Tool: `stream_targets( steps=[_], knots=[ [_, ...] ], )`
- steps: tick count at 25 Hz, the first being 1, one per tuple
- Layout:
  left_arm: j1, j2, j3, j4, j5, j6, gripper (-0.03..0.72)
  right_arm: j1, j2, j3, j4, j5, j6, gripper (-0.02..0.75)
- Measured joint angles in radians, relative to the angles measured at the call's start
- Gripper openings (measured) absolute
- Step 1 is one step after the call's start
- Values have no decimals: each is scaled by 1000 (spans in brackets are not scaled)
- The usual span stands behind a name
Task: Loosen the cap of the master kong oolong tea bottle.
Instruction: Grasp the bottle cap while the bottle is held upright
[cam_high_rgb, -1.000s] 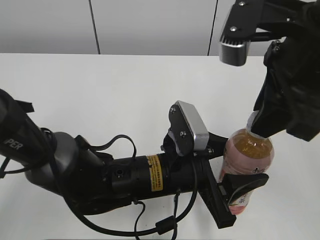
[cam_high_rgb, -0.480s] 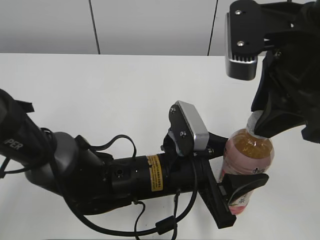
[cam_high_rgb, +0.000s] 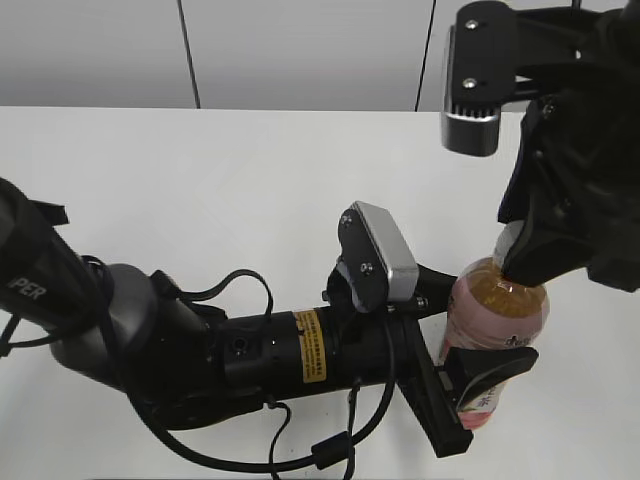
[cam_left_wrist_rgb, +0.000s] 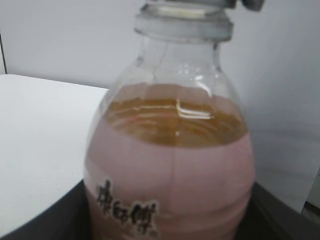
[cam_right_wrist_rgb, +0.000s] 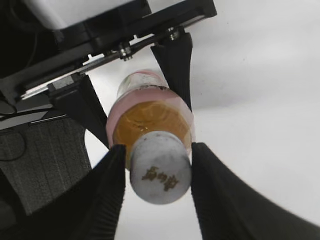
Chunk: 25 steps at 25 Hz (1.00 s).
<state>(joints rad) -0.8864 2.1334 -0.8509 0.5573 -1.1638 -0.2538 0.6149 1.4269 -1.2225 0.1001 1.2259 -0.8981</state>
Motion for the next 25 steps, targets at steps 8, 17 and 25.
stream_targets(
  steps=[8,17,25],
  knots=[
    [0,0,0,0,0,0,425,0,5,-6,10,-2,133,582],
    [0,0,0,0,0,0,425,0,7,-162,-32,-2,918,586],
    [0,0,0,0,0,0,425,0,3,-165,-40,-2,1231,586]
  ],
)
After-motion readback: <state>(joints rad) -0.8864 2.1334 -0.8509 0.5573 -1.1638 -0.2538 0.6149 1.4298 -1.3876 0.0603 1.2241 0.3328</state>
